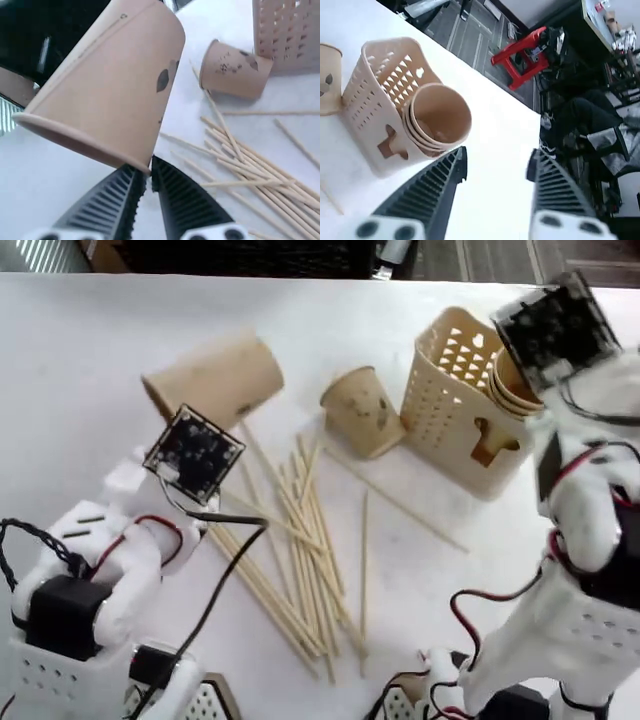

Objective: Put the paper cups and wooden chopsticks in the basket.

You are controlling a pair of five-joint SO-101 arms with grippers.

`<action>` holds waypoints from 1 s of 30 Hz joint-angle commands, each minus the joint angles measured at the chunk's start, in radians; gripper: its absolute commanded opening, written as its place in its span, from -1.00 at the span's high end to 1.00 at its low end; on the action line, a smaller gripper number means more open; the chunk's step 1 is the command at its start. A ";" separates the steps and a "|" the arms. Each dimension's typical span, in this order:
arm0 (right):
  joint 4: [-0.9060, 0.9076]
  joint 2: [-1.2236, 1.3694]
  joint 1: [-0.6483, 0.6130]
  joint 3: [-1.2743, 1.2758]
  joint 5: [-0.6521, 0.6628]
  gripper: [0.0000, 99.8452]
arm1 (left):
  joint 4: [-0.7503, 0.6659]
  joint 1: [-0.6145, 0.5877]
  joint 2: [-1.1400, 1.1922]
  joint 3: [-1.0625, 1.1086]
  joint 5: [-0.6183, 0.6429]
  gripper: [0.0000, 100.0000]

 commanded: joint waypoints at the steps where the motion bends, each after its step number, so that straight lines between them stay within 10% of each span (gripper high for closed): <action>1: 0.018 -0.001 0.136 0.054 -0.012 0.97 | -0.153 0.001 -0.012 -0.044 0.009 0.95; 16: -0.099 -0.001 0.536 0.628 -0.272 0.96 | -0.428 0.275 0.042 -0.054 0.005 0.95; 30: -0.420 -0.002 0.595 1.082 -0.264 0.96 | -0.459 0.435 0.552 -0.308 -0.146 0.95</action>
